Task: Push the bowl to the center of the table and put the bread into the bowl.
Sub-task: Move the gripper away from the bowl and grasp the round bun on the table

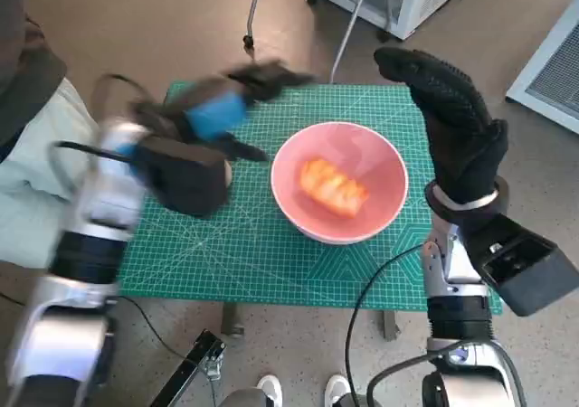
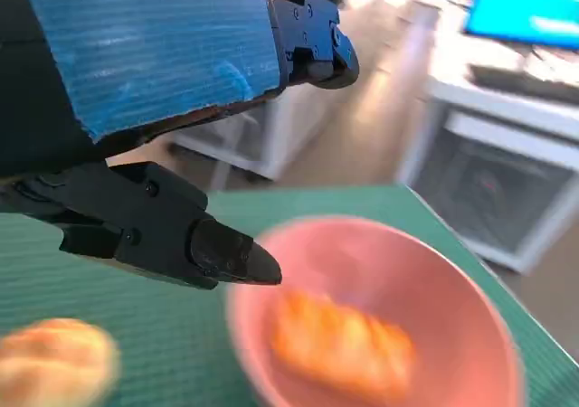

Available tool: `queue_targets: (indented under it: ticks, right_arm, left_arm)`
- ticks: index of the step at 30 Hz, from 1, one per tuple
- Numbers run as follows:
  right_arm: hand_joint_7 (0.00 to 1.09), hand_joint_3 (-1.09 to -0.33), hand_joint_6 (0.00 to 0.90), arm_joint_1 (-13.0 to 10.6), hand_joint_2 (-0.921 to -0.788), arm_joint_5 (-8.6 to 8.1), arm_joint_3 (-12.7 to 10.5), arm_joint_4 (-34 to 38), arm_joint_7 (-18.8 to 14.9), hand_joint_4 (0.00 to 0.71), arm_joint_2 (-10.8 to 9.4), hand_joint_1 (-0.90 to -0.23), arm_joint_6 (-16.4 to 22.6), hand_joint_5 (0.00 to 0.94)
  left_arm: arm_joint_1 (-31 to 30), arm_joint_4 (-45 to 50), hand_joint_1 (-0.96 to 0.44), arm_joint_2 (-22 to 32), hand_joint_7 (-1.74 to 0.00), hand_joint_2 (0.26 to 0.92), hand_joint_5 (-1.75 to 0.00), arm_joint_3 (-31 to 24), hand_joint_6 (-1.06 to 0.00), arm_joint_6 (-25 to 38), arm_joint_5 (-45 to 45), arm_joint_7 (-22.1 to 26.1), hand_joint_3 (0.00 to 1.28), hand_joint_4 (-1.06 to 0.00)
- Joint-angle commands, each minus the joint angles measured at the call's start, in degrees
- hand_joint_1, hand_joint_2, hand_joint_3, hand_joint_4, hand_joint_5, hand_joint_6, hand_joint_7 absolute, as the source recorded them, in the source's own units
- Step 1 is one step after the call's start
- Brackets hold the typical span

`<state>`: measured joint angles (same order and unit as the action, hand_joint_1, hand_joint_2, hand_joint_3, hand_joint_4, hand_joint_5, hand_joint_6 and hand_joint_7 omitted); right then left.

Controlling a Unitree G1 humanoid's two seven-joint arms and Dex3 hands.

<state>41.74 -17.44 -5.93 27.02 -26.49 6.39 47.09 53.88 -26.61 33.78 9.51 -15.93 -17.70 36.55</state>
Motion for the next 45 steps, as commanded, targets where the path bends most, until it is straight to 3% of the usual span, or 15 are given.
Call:
queue_targets:
  ticks: [1, 8, 15, 31, 45]
  right_arm:
    - [0.84, -0.722, -0.001, -1.06, -0.921, 1.06, 0.04, 0.37, 0.45, 0.306, -0.24, -0.644, -0.04, 0.000]
    - [0.84, -0.724, -0.001, -0.86, -0.921, 0.96, 0.02, 0.68, 0.24, 0.306, -0.19, -0.635, 0.25, 0.000]
    - [0.83, -0.728, -0.001, -0.48, -0.921, 0.73, 0.03, 1.34, -0.02, 0.306, -0.21, -0.622, 0.60, 0.000]
    - [0.83, -0.739, -0.001, -0.25, -0.921, 0.29, 0.32, 1.55, -0.47, 0.304, -0.17, -0.615, 0.32, 0.000]
    - [0.83, -0.741, -0.001, -0.91, -0.921, 0.59, 0.49, 0.57, -0.57, 0.304, 0.33, -0.615, 0.40, 0.000]
  left_arm:
    - [-1.10, -1.82, -0.13, 4.37, -0.15, 0.855, -0.01, -1.08, -0.22, 0.41, -1.39, -1.05, 0.00, -0.08]
    - [-0.17, -10.37, -0.17, 8.35, -0.13, 0.840, -0.01, 0.40, -0.24, 0.44, -4.96, -3.34, 0.00, -0.09]
    - [1.26, -16.64, -0.20, 8.86, -0.11, 0.835, -0.01, 3.61, -0.25, 0.99, -9.32, -4.73, 0.00, -0.11]
    - [4.83, -30.51, -0.16, 2.21, -0.07, 0.804, 0.00, 9.00, -0.27, 3.19, -12.36, -6.44, 0.00, -0.12]
    - [8.11, -42.42, -0.16, -5.32, -0.06, 0.794, 0.00, 14.47, -0.29, 4.53, -16.20, -12.15, 0.00, -0.13]
